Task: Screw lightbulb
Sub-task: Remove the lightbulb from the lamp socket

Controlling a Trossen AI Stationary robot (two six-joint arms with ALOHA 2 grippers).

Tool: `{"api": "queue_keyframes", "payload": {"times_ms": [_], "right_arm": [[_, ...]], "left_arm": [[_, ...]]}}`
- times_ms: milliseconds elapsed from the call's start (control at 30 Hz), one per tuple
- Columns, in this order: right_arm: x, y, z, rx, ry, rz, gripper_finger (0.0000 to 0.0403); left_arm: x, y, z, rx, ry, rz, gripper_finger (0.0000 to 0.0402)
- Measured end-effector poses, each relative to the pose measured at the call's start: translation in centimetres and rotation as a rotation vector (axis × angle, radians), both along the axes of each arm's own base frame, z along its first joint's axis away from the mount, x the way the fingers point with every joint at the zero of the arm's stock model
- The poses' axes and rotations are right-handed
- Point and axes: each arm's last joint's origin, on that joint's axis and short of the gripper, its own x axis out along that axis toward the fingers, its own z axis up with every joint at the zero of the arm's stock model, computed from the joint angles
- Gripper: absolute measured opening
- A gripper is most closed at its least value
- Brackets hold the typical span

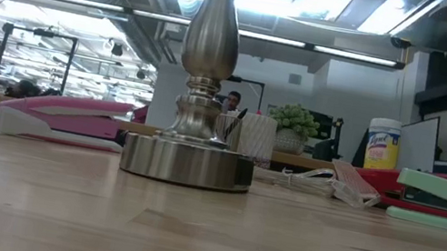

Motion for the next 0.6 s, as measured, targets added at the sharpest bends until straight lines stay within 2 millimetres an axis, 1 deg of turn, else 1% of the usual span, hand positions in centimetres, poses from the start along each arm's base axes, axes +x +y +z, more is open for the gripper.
{"api": "queue_keyframes", "payload": {"times_ms": [133,267,467,600], "right_arm": [[0.1,-0.2,0.0,-0.010,0.006,-0.009,0.0048],[-0.3,0.1,0.3,-0.044,0.012,-0.004,0.0048],[-2.0,1.9,1.6,-0.058,-0.024,0.052,0.0048],[-2.8,3.4,1.9,-0.063,-0.051,0.103,0.0048]], "left_arm": [[-0.1,-0.1,0.0,0.001,0.000,-0.003,0.0001],[-0.4,-0.6,0.1,0.004,-0.006,-0.011,0.0001],[-1.1,-1.2,0.6,0.039,-0.020,0.071,0.0001],[-1.1,-0.9,0.9,0.080,-0.001,0.126,0.0001]]}}
